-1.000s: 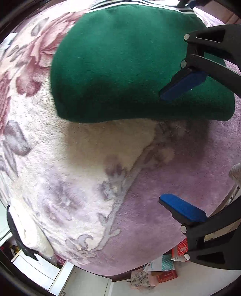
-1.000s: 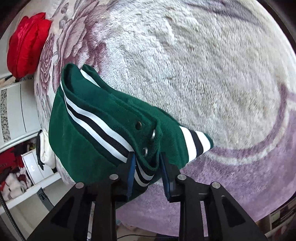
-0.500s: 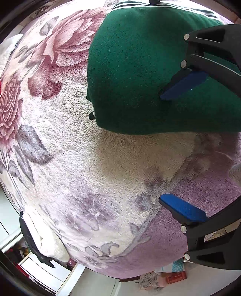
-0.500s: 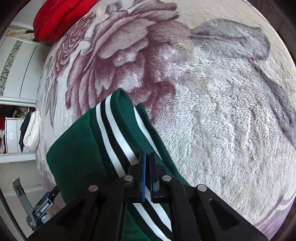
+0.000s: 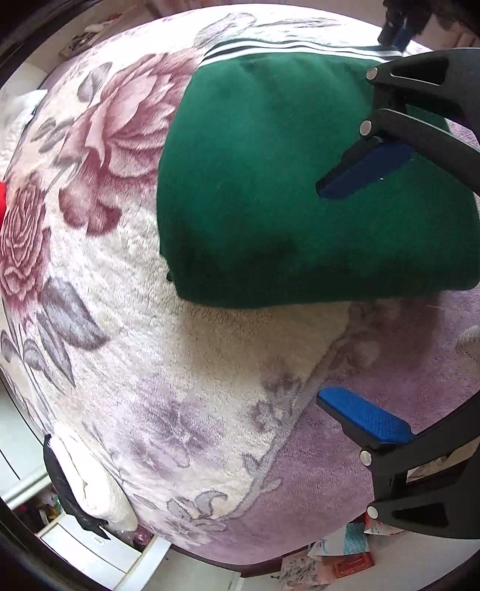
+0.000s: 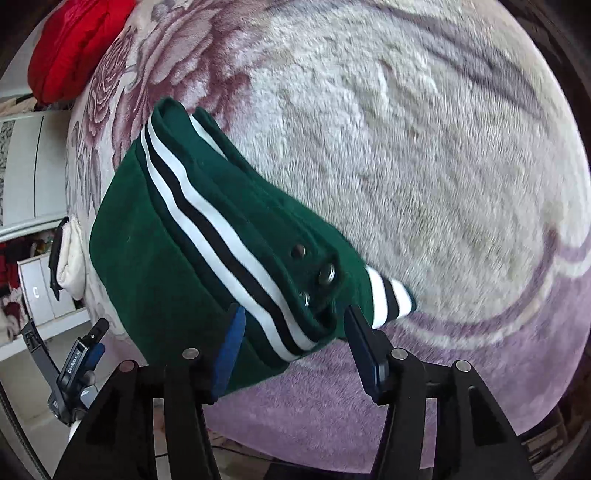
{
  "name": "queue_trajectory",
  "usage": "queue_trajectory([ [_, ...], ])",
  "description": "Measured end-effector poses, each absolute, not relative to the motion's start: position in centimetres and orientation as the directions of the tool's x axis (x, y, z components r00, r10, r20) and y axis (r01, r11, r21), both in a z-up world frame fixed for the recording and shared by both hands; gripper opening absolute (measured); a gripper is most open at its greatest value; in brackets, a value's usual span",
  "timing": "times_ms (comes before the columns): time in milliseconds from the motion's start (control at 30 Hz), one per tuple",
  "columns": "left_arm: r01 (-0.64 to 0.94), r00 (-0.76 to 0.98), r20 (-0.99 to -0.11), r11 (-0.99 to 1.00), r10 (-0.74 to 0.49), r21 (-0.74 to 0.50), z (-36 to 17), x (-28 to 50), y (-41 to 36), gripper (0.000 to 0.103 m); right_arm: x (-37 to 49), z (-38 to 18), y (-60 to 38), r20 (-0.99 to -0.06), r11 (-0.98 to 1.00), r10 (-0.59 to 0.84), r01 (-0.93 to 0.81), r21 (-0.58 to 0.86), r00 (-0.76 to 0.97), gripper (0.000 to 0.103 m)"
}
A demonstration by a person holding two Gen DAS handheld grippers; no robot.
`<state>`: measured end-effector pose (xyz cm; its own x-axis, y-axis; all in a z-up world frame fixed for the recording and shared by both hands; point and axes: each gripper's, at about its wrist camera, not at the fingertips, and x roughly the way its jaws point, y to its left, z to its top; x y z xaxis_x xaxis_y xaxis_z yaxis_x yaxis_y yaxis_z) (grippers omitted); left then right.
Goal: Fold large clothes
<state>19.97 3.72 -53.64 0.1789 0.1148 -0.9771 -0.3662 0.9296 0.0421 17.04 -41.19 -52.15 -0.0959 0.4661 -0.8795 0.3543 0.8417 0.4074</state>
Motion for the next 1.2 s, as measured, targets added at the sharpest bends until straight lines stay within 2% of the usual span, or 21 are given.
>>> queue_trajectory([
  [100, -0.337, 0.175, -0.979, 0.940, 0.106, 0.041, -53.7, 19.9, 2.7, 0.103, 15.4, -54.9, -40.7, -0.812, 0.745, 0.579, 0.455, 0.487, -0.079, 0.057],
  [167, -0.324, 0.171, -0.980, 0.945, 0.106, 0.045, -53.8, 19.8, 2.2, 0.103, 15.2, -55.7, -39.3, -0.830, 0.747, 0.555, 0.469, 0.471, -0.050, 0.035],
  [200, -0.319, 0.169, -0.980, 0.947, 0.107, 0.048, -53.8, 19.8, 2.1, 0.103, 15.2, -55.6, -38.9, -0.849, 0.766, 0.526, 0.459, 0.450, -0.045, 0.017],
  [333, -0.316, 0.161, -0.982, 0.947, 0.102, 0.047, -53.9, 19.1, 1.9, 0.103, 14.3, -53.3, -39.3, -0.896, 0.781, 0.444, 0.480, 0.399, 0.021, 0.014],
  [400, -0.319, 0.148, -0.984, 0.947, 0.099, 0.047, -54.1, 18.8, 2.1, 0.103, 13.7, -54.0, -39.1, -0.906, 0.791, 0.423, 0.493, 0.362, -0.014, 0.015],
  [467, -0.314, 0.135, -0.986, 0.948, 0.098, 0.051, -54.2, 18.7, 2.3, 0.103, 14.2, -54.4, -38.4, -0.906, 0.821, 0.418, 0.453, 0.347, -0.064, 0.016],
  [600, -0.318, 0.169, -0.972, 0.943, 0.161, 0.101, -53.0, 20.4, 4.4, 0.103, 17.0, -51.5, -38.4, -0.914, 0.863, 0.390, 0.392, 0.318, -0.117, 0.024],
  [667, -0.334, 0.196, -0.963, 0.936, 0.184, 0.111, -52.4, 22.5, 6.5, 0.103, 19.3, -49.6, -38.6, -0.922, 0.879, 0.378, 0.344, 0.329, -0.083, 0.037],
  [700, -0.332, 0.207, -0.960, 0.937, 0.186, 0.110, -52.5, 23.4, 7.2, 0.103, 20.9, -48.8, -38.4, -0.923, 0.887, 0.381, 0.305, 0.348, -0.055, 0.054],
  [733, -0.330, 0.204, -0.958, 0.936, 0.199, 0.124, -52.8, 24.7, 8.0, 0.103, 22.6, -48.3, -37.8, -0.924, 0.894, 0.382, 0.265, 0.360, -0.035, 0.067],
  [900, -0.307, 0.167, -0.971, 0.945, 0.174, 0.116, -56.3, 29.5, 10.5, 0.103, 33.0, -49.7, -33.4, -0.912, 0.908, 0.410, 0.092, 0.409, 0.005, 0.068],
  [1033, -0.303, 0.190, -0.972, 0.950, 0.141, 0.079, -56.8, 30.1, 10.9, 0.103, 40.0, -53.2, -29.3, -0.903, 0.908, 0.418, 0.054, 0.414, -0.101, 0.068],
  [1067, -0.302, 0.212, -0.973, 0.953, 0.088, 0.021, -56.4, 29.9, 11.1, 0.103, 40.7, -54.0, -28.6, -0.899, 0.908, 0.420, 0.050, 0.417, -0.127, 0.068],
  [1167, -0.294, 0.239, -0.955, 0.925, -0.174, -0.242, -56.7, 29.0, 12.1, 0.103, 40.6, -55.2, -27.5, -0.916, 0.926, 0.373, 0.007, 0.377, -0.146, 0.068],
  [1200, -0.296, 0.238, -0.947, 0.912, -0.217, -0.284, -57.2, 28.8, 12.3, 0.103, 40.2, -55.2, -27.5, -0.918, 0.928, 0.369, -0.002, 0.373, -0.147, 0.068],
])
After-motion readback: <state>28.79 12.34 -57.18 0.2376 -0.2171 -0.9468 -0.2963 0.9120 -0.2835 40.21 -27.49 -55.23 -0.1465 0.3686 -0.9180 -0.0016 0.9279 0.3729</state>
